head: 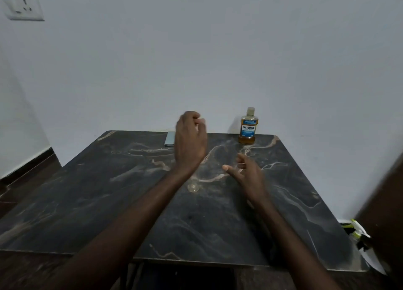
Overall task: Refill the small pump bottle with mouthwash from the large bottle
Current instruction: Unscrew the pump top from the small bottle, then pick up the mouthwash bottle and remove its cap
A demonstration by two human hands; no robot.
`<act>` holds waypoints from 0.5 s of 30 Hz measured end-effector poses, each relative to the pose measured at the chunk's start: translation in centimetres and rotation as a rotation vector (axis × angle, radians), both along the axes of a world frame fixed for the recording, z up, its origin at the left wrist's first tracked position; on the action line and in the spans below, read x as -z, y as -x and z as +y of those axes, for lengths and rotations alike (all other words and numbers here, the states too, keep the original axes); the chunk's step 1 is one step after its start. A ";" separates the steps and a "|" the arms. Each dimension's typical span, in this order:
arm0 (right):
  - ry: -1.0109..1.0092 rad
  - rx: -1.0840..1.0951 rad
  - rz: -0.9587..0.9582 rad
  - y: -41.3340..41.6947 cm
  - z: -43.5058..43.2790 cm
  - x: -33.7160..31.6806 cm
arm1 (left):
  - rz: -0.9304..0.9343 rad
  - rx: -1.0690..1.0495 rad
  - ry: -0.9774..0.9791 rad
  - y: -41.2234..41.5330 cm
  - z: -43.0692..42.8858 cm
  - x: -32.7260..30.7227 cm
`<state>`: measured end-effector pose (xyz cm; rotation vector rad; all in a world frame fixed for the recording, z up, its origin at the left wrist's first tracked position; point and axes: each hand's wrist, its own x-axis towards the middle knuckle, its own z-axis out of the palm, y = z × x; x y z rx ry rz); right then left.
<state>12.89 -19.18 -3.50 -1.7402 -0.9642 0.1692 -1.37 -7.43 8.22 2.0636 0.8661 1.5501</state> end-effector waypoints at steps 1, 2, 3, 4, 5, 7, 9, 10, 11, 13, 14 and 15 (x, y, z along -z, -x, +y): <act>-0.012 0.047 0.005 -1.4 -0.5 -0.3 | -0.023 0.080 -0.018 -1.5 -1.7 -0.1; -0.010 0.086 -0.005 -2.9 -0.8 -0.2 | -0.009 0.158 -0.004 -3.0 -2.9 0.3; 0.012 0.125 -0.020 -3.8 -1.0 -0.1 | 0.042 0.223 0.030 -4.4 -3.9 1.2; 0.047 0.164 -0.030 -4.9 -1.3 0.0 | 0.109 0.267 0.082 -6.0 -4.6 2.2; 0.092 0.208 -0.038 -6.1 -1.6 0.3 | 0.180 0.297 0.148 -7.6 -5.2 3.4; 0.172 0.290 -0.048 -8.2 -1.8 0.8 | 0.287 0.336 0.264 -10.6 -5.4 5.7; 0.220 0.314 -0.063 -10.1 -1.5 1.2 | 0.366 0.370 0.345 -13.0 -4.9 7.3; 0.240 0.313 -0.065 -10.8 -1.2 1.3 | 0.401 0.379 0.376 -14.1 -4.5 7.9; 0.257 0.311 -0.066 -11.6 -0.7 1.5 | 0.428 0.380 0.397 -15.1 -3.9 8.4; 0.292 0.308 -0.071 -13.0 0.5 1.6 | 0.461 0.377 0.420 -17.0 -2.5 9.3; 0.309 0.305 -0.073 -13.7 1.3 1.5 | 0.473 0.380 0.430 -18.0 -1.7 9.7; 0.324 0.300 -0.080 -14.4 2.2 1.3 | 0.479 0.386 0.442 -19.0 -0.9 10.0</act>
